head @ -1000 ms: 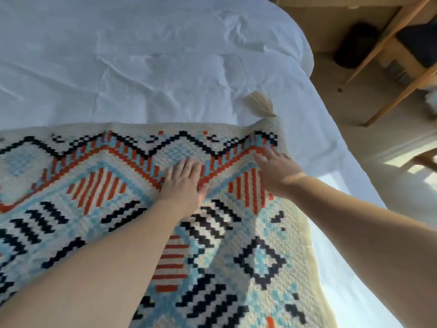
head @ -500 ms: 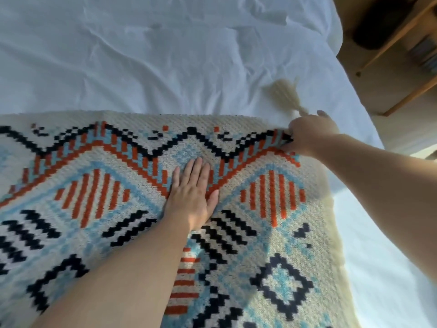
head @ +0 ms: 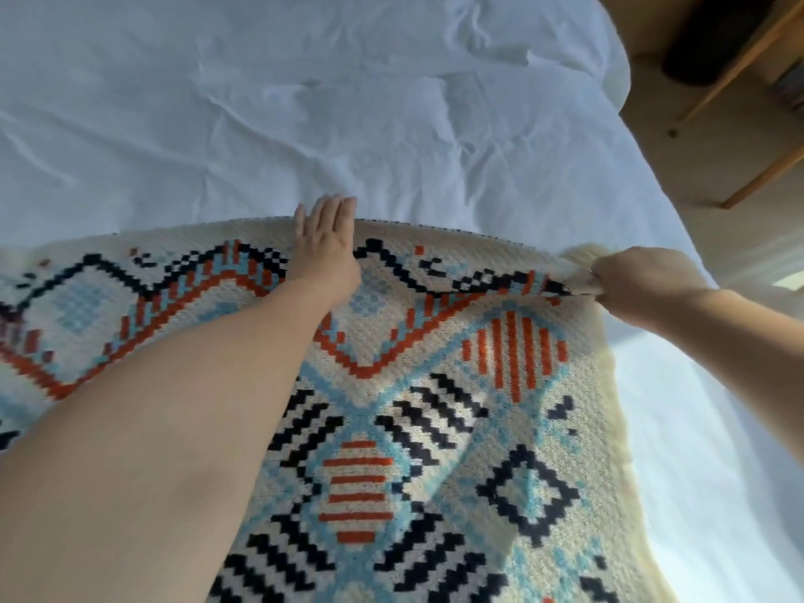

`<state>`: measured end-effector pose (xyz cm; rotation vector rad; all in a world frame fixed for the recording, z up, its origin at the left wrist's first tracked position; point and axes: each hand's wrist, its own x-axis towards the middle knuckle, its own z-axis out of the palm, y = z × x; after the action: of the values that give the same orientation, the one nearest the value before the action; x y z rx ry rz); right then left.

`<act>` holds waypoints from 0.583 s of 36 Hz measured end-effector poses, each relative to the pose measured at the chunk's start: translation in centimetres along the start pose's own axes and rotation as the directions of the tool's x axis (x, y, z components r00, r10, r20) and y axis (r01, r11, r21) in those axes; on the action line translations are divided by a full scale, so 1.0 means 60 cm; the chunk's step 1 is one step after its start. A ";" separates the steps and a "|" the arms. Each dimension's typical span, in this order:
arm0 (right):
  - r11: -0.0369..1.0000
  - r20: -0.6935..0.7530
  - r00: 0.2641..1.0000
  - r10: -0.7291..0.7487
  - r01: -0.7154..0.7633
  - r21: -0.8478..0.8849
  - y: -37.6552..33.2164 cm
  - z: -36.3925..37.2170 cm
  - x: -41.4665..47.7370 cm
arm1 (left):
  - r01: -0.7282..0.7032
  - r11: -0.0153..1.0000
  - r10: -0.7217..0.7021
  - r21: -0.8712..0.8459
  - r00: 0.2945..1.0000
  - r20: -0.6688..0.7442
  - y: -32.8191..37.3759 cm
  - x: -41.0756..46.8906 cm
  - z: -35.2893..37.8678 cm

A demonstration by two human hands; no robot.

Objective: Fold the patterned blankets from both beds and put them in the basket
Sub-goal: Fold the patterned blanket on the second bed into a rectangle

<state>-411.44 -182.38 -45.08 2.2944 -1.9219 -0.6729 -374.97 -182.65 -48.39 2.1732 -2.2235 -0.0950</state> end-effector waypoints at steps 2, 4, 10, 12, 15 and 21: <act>0.999 -0.021 0.999 -0.032 0.032 -0.005 0.006 0.002 -0.011 | 0.013 0.998 -0.013 -0.066 1.000 -0.001 -0.008 -0.003 -0.013; 0.999 -0.025 0.999 -0.040 0.041 0.013 0.012 0.004 -0.022 | 0.017 0.996 -0.012 -0.091 0.999 0.049 -0.019 -0.014 -0.023; 0.996 0.013 1.000 0.000 -0.001 0.086 0.019 -0.003 -0.060 | -0.028 0.999 0.026 0.020 0.997 0.072 -0.052 -0.052 -0.044; 0.996 0.005 1.000 -0.005 0.004 0.092 0.019 -0.005 -0.075 | 0.021 0.999 -0.018 -0.032 0.995 0.094 -0.063 -0.071 -0.052; 0.998 -0.027 0.999 -0.021 0.022 0.058 0.021 -0.010 -0.096 | 0.020 1.000 -0.017 -0.024 0.992 0.127 -0.088 -0.100 -0.066; 0.992 -0.040 0.997 -0.062 0.066 0.108 0.026 -0.028 -0.146 | 0.050 0.992 -0.028 -0.115 0.981 0.190 -0.120 -0.183 -0.104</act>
<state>-413.29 -174.76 -40.61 2.4241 -1.9229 -0.5393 -367.11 -171.99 -42.42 2.2280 -2.2020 -0.4412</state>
